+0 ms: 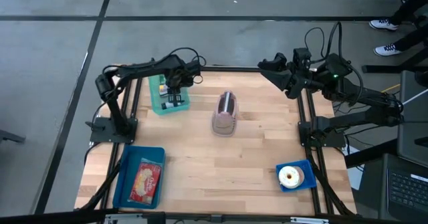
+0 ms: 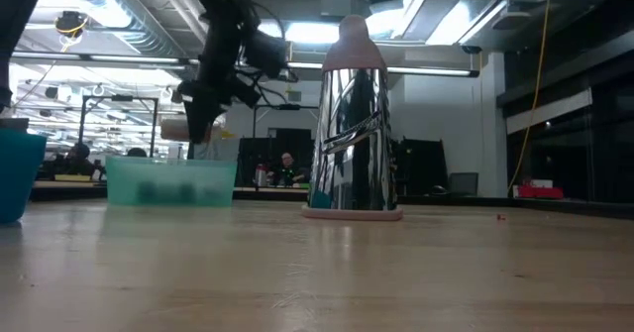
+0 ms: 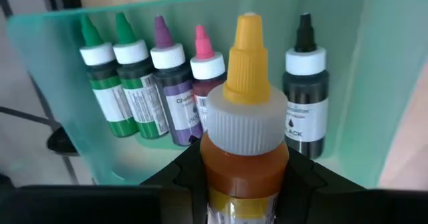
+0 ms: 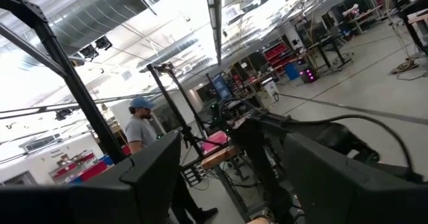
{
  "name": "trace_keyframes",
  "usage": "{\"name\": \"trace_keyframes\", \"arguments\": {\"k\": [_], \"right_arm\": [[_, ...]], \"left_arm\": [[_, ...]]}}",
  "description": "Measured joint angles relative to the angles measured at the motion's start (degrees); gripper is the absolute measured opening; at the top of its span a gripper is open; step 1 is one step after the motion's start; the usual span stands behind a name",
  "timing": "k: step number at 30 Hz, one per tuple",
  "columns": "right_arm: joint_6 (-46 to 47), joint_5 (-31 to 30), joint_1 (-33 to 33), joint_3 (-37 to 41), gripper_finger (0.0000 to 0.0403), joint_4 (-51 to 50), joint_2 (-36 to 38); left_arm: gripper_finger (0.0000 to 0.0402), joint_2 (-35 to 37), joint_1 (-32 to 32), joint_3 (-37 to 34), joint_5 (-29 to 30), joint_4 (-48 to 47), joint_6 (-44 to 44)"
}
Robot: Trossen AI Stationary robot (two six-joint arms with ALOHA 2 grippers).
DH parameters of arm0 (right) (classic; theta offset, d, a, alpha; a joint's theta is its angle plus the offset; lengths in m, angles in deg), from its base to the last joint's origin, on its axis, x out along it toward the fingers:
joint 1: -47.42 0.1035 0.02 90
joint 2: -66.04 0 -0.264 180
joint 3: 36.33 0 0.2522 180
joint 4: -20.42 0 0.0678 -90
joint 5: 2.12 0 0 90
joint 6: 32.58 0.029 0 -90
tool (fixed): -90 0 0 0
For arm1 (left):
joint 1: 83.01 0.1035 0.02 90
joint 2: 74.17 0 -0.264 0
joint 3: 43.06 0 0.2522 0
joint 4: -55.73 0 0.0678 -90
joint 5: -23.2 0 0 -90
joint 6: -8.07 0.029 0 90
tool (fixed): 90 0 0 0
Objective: Pick & Place Food Item
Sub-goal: Put the yellow food coloring into the green bin
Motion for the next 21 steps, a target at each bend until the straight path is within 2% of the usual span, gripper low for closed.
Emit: {"name": "trace_keyframes", "arguments": {"k": [13, 21], "right_arm": [[0.17, 0.73, 0.00, 0.00, 0.0261, -1.19, 0.02], [0.39, 0.71, 0.00, 0.00, 0.0261, -1.76, 0.02]], "left_arm": [[0.0110, -4.74, 4.04, -0.94, -3.61, 2.69, 3.66], [0.0109, -2.24, 4.61, -10.96, -6.06, 6.32, 3.16]]}}
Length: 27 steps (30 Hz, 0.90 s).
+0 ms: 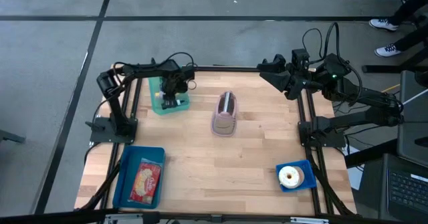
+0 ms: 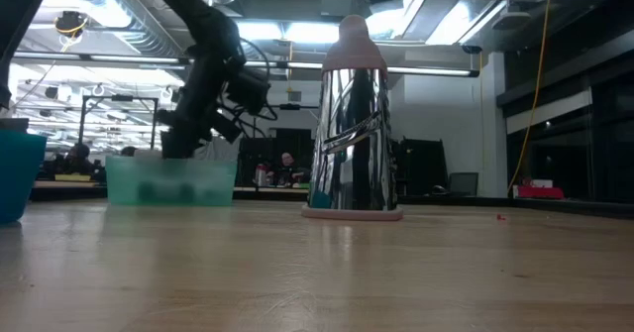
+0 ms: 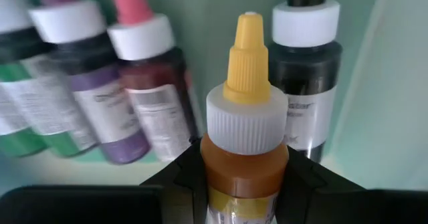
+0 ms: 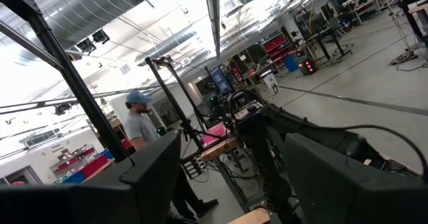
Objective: Pick & Place Food Item
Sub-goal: Put the yellow food coloring into the green bin
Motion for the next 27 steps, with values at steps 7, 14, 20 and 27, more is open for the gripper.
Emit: {"name": "trace_keyframes", "arguments": {"k": [7, 14, 20, 27], "right_arm": [[-0.02, -0.16, -0.04, 0.00, 0.0261, 0.07, 0.00], [0.24, -1.31, -0.04, 0.00, 0.0261, 0.07, 0.00], [0.38, -2.19, -0.04, 0.00, 0.0261, -0.93, 0.00], [0.90, -2.19, -0.04, 0.00, 0.0261, -1.18, 0.00]], "left_arm": [[0.0109, 2.27, -0.36, -5.35, -0.70, 7.07, -2.11], [0.0108, 2.30, 0.03, -5.36, -2.37, 14.08, -1.38], [0.0108, 2.06, 1.89, -5.36, -2.90, 14.67, -0.60], [0.0108, 2.06, 3.25, -5.58, -3.71, 14.60, 0.04]]}}
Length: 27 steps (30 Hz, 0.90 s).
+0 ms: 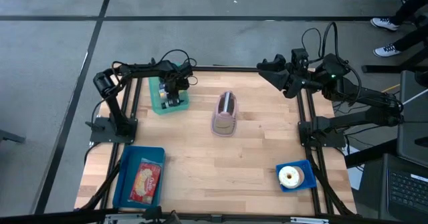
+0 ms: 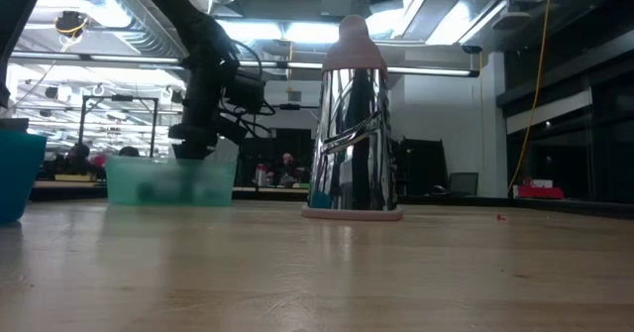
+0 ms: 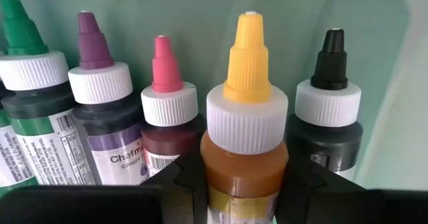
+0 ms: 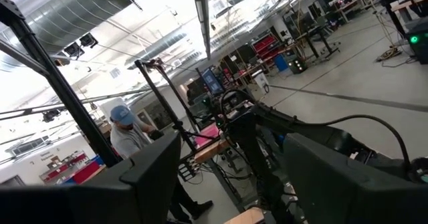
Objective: Pick & Place Food Item
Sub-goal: Put the yellow food coloring into the green bin, then return to Home Position
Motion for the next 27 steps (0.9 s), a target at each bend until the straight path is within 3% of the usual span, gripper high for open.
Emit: {"name": "trace_keyframes", "arguments": {"k": [9, 15, 19, 27], "right_arm": [[0.83, 0.01, 0.00, 0.00, 0.0261, -0.02, 0.00], [0.81, 0.02, 0.00, 0.00, 0.0261, -0.02, 0.00], [0.57, 0.02, 0.00, 0.00, 0.0261, -0.02, 0.00], [-2.25, 0.55, 0.00, 0.00, 0.0261, 3.11, 0.20]], "left_arm": [[0.0115, 0.00, 0.09, -0.02, -1.40, -0.31, 0.42], [0.0206, 0.00, 0.03, -0.07, -2.12, -1.56, -1.95], [0.0239, 0.00, -0.10, -0.07, -3.03, -2.20, -4.32], [0.0238, 3.85, -3.20, 4.47, -4.88, -2.48, -11.06]]}}
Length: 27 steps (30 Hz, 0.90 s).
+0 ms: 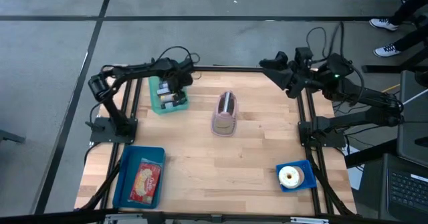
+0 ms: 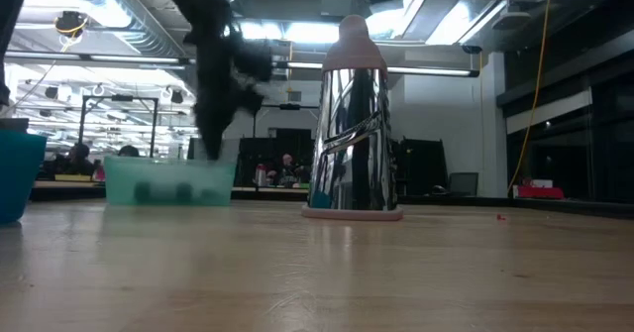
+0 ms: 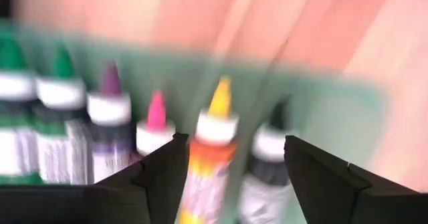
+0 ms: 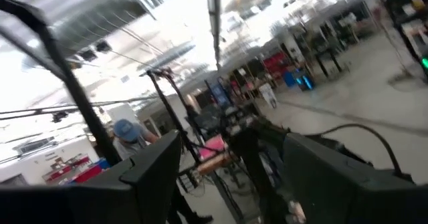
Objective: Pick & Place Food Item
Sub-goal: Return to Home Position
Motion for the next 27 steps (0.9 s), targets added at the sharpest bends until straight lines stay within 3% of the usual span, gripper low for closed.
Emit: {"name": "trace_keyframes", "arguments": {"k": [6, 9, 13, 19, 24, 27], "right_arm": [[-2.90, 4.59, 0.00, -0.39, 0.0261, 2.18, 1.52], [-6.67, 4.73, 0.00, -2.86, 0.0261, -4.39, 2.80], [-11.40, 3.25, 0.10, -7.46, 0.0261, -18.80, 4.03], [-0.50, 11.06, 0.98, -10.49, 0.0261, -30.37, 5.60], [-10.52, 19.24, 1.42, -10.56, 0.0261, -34.57, 6.01], [-3.60, 16.53, 1.48, -10.56, 0.0261, -35.59, 6.00]], "left_arm": [[0.0226, 9.11, -1.87, 8.51, -5.40, 10.14, -13.78], [0.0223, 15.44, -3.95, 11.36, -6.15, 21.16, -23.06], [0.0223, 24.04, -9.02, 11.81, -0.15, 37.07, -33.20], [0.0216, 33.16, -20.55, 11.81, 9.11, 49.61, -35.32], [0.0206, 37.55, -29.13, 11.81, 10.09, 53.33, -39.09], [0.0199, 39.08, -32.63, 11.81, 9.91, 52.94, -39.71]]}}
